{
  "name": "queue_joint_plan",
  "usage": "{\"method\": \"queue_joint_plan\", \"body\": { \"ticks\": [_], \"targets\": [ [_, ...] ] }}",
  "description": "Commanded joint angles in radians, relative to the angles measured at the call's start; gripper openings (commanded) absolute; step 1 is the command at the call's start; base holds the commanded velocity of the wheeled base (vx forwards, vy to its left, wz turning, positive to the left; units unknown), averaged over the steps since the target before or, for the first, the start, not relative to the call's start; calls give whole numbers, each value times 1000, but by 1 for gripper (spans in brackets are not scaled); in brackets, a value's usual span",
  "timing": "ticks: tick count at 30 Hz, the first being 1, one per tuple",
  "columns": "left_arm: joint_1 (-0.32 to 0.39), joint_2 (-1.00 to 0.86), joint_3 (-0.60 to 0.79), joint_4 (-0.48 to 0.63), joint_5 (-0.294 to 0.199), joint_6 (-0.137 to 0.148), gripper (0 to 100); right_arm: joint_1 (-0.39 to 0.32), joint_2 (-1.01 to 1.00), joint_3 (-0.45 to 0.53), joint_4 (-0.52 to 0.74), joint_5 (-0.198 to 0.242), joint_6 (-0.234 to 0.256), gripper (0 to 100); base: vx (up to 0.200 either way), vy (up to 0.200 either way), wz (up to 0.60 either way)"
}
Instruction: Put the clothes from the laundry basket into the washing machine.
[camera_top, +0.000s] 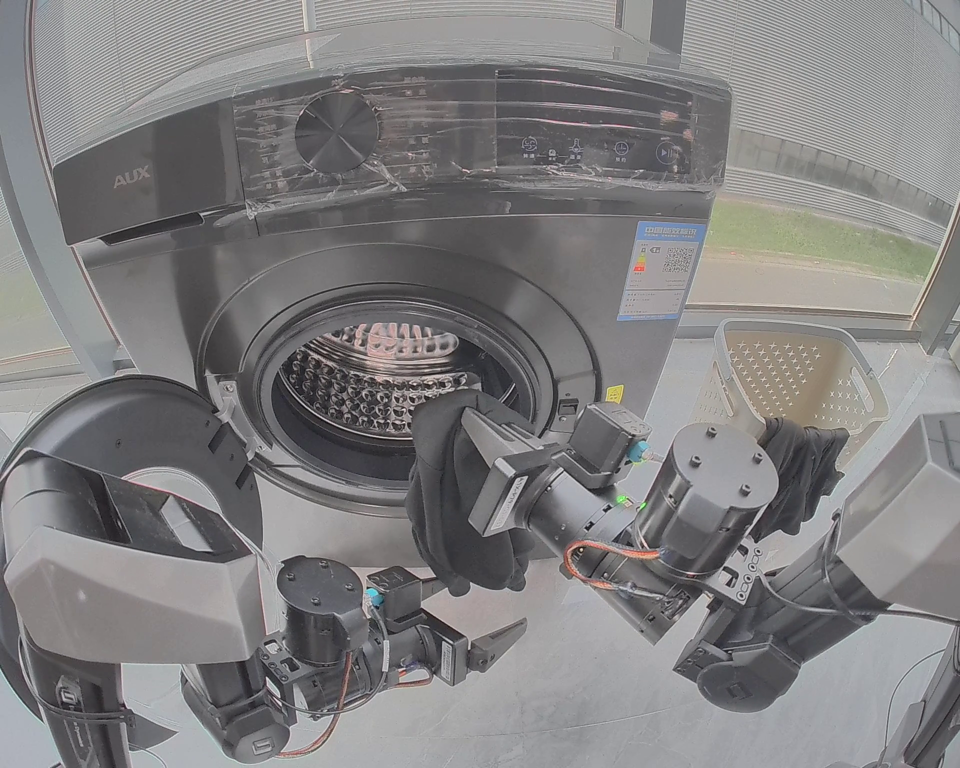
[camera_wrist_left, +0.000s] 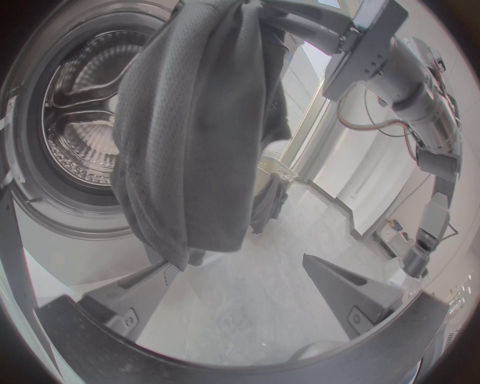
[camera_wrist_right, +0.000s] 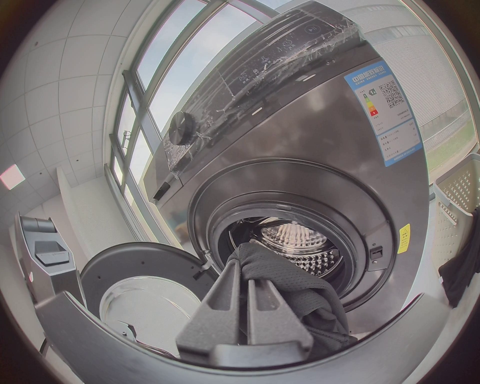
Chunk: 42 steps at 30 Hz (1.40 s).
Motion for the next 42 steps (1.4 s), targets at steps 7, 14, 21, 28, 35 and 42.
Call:
{"method": "queue_joint_plan", "body": {
  "ticks": [7, 14, 21, 28, 35, 42],
  "targets": [
    [1, 4, -24, -6, 43, -6, 100, -18, 11, 10, 33, -49, -10, 0, 0, 0, 0],
    [-2, 7, -26, -5, 66, -91, 100, -17, 7, 5, 35, -60, -8, 0, 0, 0, 0],
    [-13, 37, -24, -5, 63, -123, 100, -12, 7, 0, 33, -62, -8, 0, 0, 0, 0],
    [-29, 31, 29, -6, 65, -120, 100, -21, 4, -7, 33, -63, -8, 0, 0, 0, 0],
    [-52, 22, 78, -6, 60, -120, 100, -31, 5, -32, 33, -63, -8, 0, 0, 0, 0],
    [-53, 36, 0, -6, 60, -134, 100, -17, 4, -29, 29, -63, -7, 0, 0, 0, 0]
  ]
}}
